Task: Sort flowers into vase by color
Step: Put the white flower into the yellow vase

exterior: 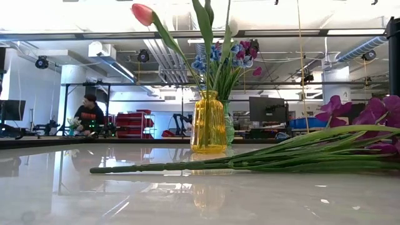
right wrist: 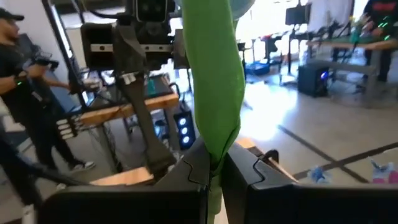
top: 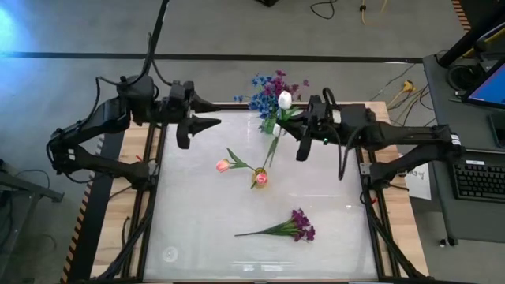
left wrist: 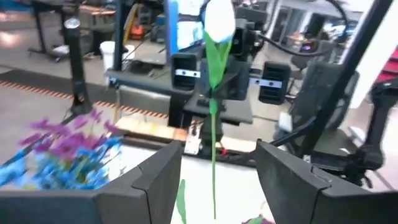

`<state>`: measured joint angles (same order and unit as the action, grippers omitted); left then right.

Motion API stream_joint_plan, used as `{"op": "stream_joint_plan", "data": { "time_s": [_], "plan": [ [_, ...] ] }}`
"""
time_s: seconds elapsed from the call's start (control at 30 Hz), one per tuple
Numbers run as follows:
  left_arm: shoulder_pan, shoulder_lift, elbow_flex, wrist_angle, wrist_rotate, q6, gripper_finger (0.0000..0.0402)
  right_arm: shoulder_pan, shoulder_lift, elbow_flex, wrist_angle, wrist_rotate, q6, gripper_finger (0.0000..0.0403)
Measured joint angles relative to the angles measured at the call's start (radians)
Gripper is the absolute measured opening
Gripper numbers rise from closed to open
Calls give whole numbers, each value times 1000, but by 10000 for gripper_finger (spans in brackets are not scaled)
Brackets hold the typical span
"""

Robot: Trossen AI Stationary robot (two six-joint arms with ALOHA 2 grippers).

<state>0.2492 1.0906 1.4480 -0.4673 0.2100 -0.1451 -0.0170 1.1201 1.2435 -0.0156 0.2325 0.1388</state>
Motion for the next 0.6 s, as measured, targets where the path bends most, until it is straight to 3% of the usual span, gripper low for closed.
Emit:
{"op": "stream_joint_plan", "data": {
  "time_s": [0.13, 0.3, 0.6],
  "plan": [
    [-17, -14, -27, 3, -23, -4, 186, 0, 1, -125, 167, 9, -25, 13],
    [-50, -13, -124, 132, -44, -45, 184, 0, 15, -264, 381, 6, -26, 13],
    [-63, -17, -234, 304, -56, -103, 184, -1, 15, -305, 404, 31, -54, 13]
  ]
}}
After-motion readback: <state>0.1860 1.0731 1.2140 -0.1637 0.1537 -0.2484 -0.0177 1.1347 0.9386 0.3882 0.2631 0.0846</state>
